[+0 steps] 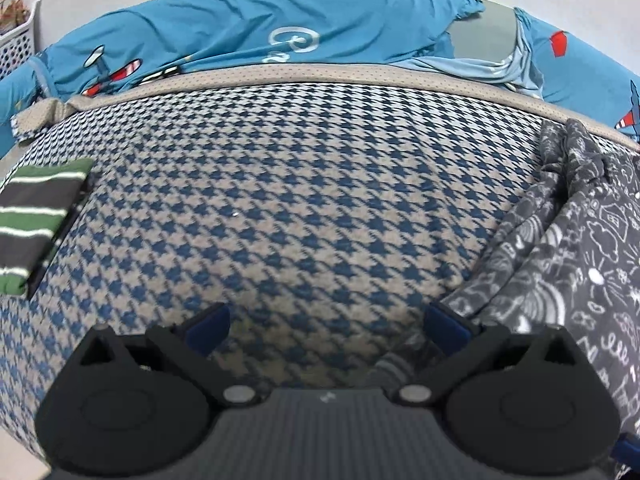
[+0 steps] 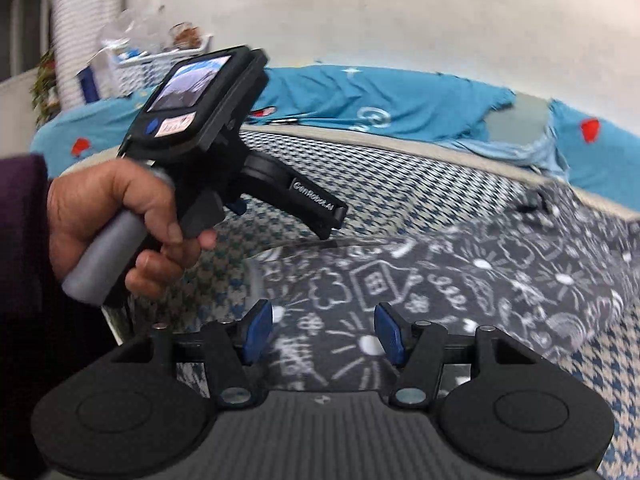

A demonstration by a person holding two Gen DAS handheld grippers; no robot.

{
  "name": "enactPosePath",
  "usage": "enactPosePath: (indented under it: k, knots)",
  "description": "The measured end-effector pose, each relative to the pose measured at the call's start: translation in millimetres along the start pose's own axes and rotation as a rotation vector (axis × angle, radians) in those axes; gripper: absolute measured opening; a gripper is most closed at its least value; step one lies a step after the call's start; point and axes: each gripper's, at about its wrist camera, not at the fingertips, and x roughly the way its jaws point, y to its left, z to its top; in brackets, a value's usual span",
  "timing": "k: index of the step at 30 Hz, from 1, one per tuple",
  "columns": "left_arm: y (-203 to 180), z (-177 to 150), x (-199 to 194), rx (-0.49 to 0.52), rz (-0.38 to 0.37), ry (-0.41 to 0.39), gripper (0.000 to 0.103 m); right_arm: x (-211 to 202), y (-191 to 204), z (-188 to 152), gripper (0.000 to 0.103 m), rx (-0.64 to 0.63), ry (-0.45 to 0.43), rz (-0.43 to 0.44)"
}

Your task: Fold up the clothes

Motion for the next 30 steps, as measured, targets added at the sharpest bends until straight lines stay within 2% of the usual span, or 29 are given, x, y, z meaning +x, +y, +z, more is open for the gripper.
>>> enactPosePath:
  k: [5, 10, 17, 21, 23, 25, 27, 30]
  knots:
    - [17.6, -7.5, -6.2, -0.033, -0.020, 0.013, 0.103, 6.9, 19.8, -4.6, 0.057, -0.067, 0.018, 0.022]
    - [29.2, -16.6, -12.5, -0.059, -0.038, 0.020, 0.103, 20.2, 36.0, -8.9, 0.062, -0.139, 0.053, 0.026]
    - [37.5, -18.2, -12.8, -0.094, -0.065, 0.032, 0.103, 42.7, 54.9, -18.0, 0.066, -0.272, 0.079, -0.064]
    - [42.0, -16.2, -11.6, -0.118, -0.109, 0.047, 0.103, 53.4, 62.3, -26.0, 0.071, -0.369, 0.088, -0.108]
    - [43.8, -15.6, -10.9, -0.131, -0.136, 0.055, 0.103, 54.3, 61.4, -27.7, 0.071, -0.372, 0.080, -0.112]
    - [45.1, -15.5, -11.0, -0.142, -0.155, 0.059, 0.103, 55.0, 60.3, -29.1, 0.067, -0.373, 0.071, -0.116]
    - [46.1, -15.7, -10.8, -0.153, -0.175, 0.064, 0.103, 55.0, 54.7, -26.3, 0.050, -0.344, 0.063, -0.132]
    - [46.1, -17.0, -10.2, -0.169, -0.210, 0.080, 0.103, 57.1, 46.8, -20.3, 0.041, -0.284, 0.058, -0.122]
